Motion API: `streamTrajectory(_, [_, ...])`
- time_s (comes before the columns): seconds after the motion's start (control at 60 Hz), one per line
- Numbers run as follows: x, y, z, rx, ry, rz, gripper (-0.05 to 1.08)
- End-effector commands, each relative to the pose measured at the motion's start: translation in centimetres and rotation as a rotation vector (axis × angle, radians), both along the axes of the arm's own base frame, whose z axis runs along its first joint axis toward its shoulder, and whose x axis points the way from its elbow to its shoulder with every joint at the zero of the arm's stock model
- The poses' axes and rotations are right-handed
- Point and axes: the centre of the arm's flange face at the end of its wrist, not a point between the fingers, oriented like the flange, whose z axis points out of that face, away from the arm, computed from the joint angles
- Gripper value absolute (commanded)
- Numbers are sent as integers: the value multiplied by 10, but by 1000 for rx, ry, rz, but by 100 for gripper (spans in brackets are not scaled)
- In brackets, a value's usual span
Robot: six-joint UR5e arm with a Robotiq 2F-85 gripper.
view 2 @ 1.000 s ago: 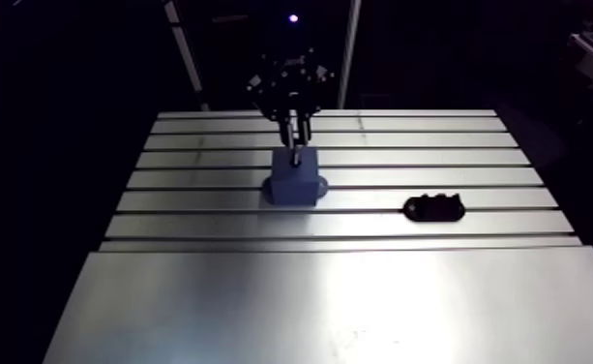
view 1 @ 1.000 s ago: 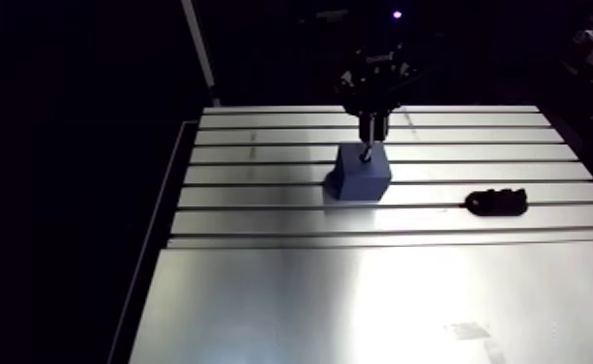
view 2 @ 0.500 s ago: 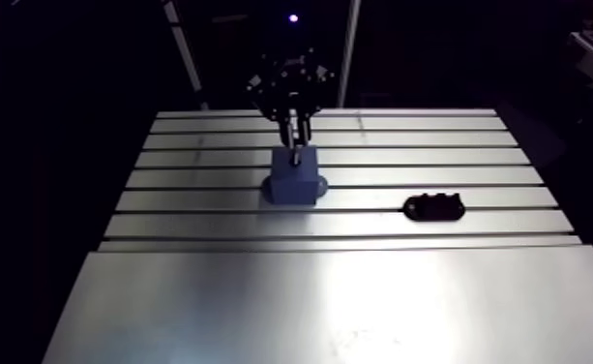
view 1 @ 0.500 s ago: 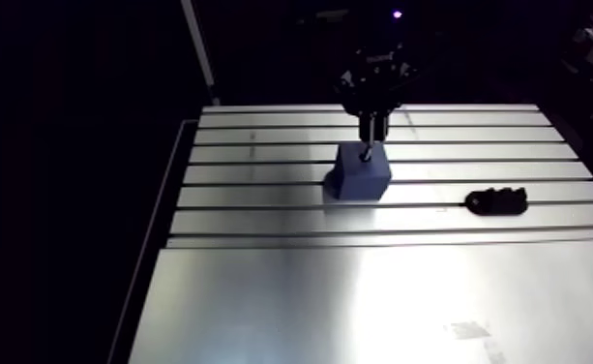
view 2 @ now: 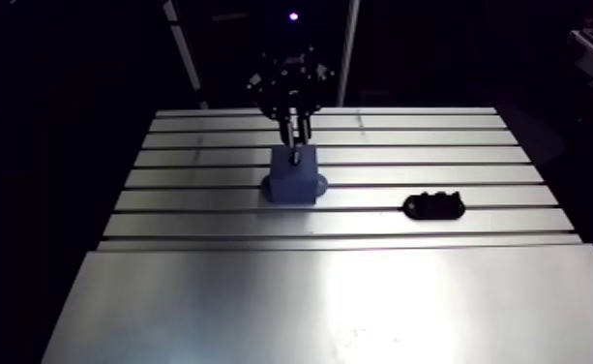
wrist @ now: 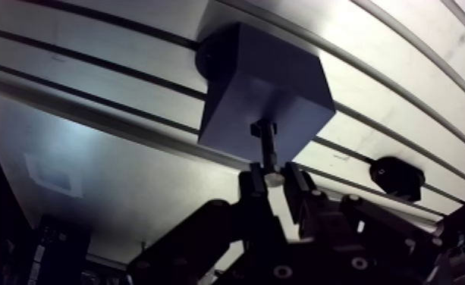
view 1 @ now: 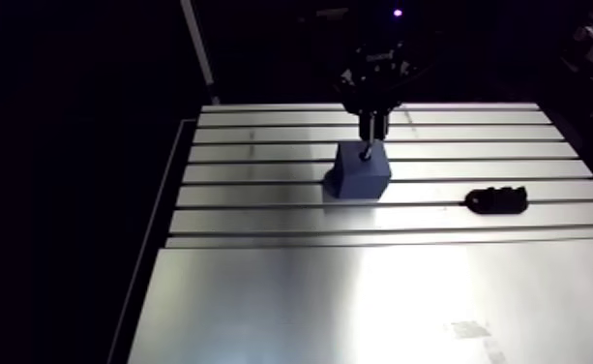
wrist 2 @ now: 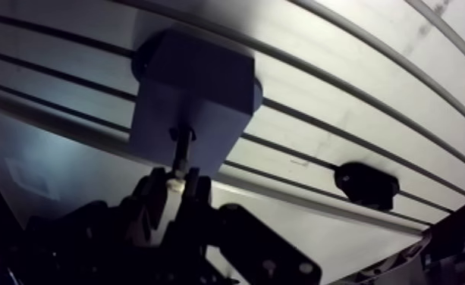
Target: Pick up the M10 bolt and insert it into the hex recess until seated.
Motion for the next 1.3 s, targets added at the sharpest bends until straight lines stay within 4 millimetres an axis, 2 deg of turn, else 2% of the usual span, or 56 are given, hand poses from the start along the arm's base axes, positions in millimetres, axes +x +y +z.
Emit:
streamTrajectory(0.017, [1, 0, -3, 0, -5, -1, 98])
streamTrajectory(1.3, [1, -3, -1, 1, -3, 4, 99])
